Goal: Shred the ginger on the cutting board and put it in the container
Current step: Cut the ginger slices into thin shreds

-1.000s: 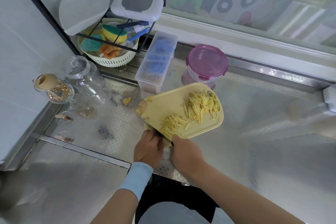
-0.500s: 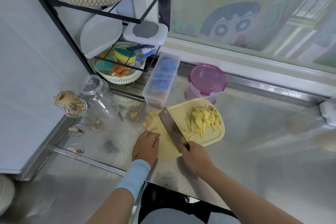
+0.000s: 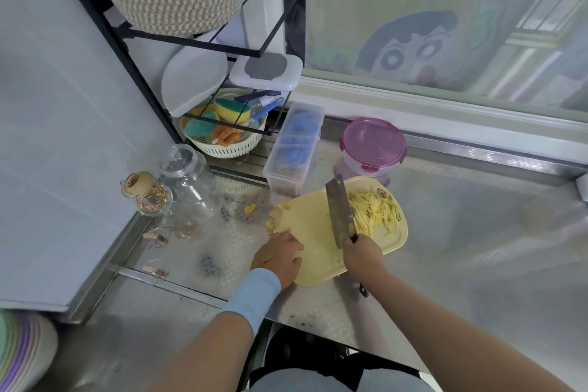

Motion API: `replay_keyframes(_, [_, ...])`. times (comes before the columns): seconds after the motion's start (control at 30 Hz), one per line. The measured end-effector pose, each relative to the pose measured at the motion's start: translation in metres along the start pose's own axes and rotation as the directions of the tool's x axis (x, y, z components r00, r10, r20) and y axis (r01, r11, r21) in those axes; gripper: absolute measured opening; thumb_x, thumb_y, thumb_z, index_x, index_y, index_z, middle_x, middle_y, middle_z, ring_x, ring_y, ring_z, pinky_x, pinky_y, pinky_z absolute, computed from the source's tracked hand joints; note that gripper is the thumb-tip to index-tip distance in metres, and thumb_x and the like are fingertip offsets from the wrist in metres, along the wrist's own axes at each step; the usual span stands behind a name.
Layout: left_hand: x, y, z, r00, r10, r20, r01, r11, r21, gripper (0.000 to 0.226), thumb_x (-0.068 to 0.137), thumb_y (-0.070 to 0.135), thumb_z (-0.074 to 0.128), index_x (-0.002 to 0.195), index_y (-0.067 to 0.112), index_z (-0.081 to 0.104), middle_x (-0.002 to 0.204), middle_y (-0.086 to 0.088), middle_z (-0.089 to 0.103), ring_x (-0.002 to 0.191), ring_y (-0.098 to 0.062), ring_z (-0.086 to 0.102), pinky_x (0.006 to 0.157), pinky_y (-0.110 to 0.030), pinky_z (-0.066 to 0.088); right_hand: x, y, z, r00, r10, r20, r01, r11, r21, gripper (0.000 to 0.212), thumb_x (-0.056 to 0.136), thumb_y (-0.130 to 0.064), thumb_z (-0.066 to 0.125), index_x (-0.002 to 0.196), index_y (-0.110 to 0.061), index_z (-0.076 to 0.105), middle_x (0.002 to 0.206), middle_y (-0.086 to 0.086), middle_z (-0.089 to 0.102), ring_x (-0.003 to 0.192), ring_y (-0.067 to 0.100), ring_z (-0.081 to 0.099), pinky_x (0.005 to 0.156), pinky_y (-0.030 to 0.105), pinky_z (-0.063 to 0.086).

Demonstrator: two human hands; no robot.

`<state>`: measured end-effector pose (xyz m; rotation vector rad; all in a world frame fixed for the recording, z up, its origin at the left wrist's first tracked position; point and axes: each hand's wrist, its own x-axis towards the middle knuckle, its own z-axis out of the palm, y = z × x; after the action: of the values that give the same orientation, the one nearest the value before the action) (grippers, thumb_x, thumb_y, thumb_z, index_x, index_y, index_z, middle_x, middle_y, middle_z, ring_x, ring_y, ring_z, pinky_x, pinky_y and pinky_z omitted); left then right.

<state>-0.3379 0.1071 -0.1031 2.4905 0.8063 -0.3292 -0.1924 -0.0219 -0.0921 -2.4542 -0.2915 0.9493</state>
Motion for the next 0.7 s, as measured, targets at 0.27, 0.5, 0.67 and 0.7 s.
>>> replay_keyframes(0.27, [0.016,0.017,0.01,0.981,0.065,0.181,-0.091,0.986,0.142,0.079,0.085,0.038,0.066,0.151,0.026,0.024,0.161,0.007,0.005,0.147,-0.016,0.002,0.114,-0.035,0.023,-0.006,0.004,0.01,0.997,-0.025,0.077,0.028,0.999,-0.032,0.032,0.103,-0.035,0.046,0.077,-0.017,0.05,0.077,0.002,0.056,0.068,0.016,0.049,0.059,0.032,0.038])
replay_keyframes(0.5, [0.02,-0.006,0.01,0.954,0.118,0.275,-0.167,0.973,0.16,0.08,0.091,0.03,0.063,0.155,0.026,0.015,0.162,0.008,-0.007,0.148,-0.016,-0.006,0.12,-0.035,0.013,0.005,0.007,-0.016,1.0,-0.029,-0.001,0.029,0.999,-0.039,0.037,0.104,-0.038,0.043,0.076,-0.016,0.049,0.074,0.002,0.054,0.066,0.018,0.05,0.053,0.03,0.036])
replay_keyframes(0.67, [0.008,-0.032,0.003,0.96,0.145,0.239,-0.187,0.969,0.164,0.076,0.088,0.029,0.068,0.152,0.03,0.027,0.161,0.01,0.002,0.148,-0.013,-0.003,0.119,-0.029,0.011,-0.016,0.008,0.003,0.986,-0.082,0.145,0.089,0.995,-0.04,0.039,0.101,-0.044,0.049,0.083,-0.012,0.061,0.074,0.002,0.059,0.067,0.02,0.054,0.056,0.032,0.038])
replay_keyframes(0.7, [0.006,-0.036,0.003,0.968,0.144,0.207,-0.179,0.971,0.161,0.074,0.086,0.03,0.07,0.149,0.031,0.032,0.16,0.008,0.008,0.147,-0.014,0.0,0.119,-0.029,0.014,-0.022,0.01,0.012,0.982,-0.091,0.163,0.1,0.994,-0.051,0.037,0.1,-0.043,0.05,0.081,-0.013,0.061,0.076,0.003,0.06,0.07,0.022,0.055,0.058,0.033,0.038])
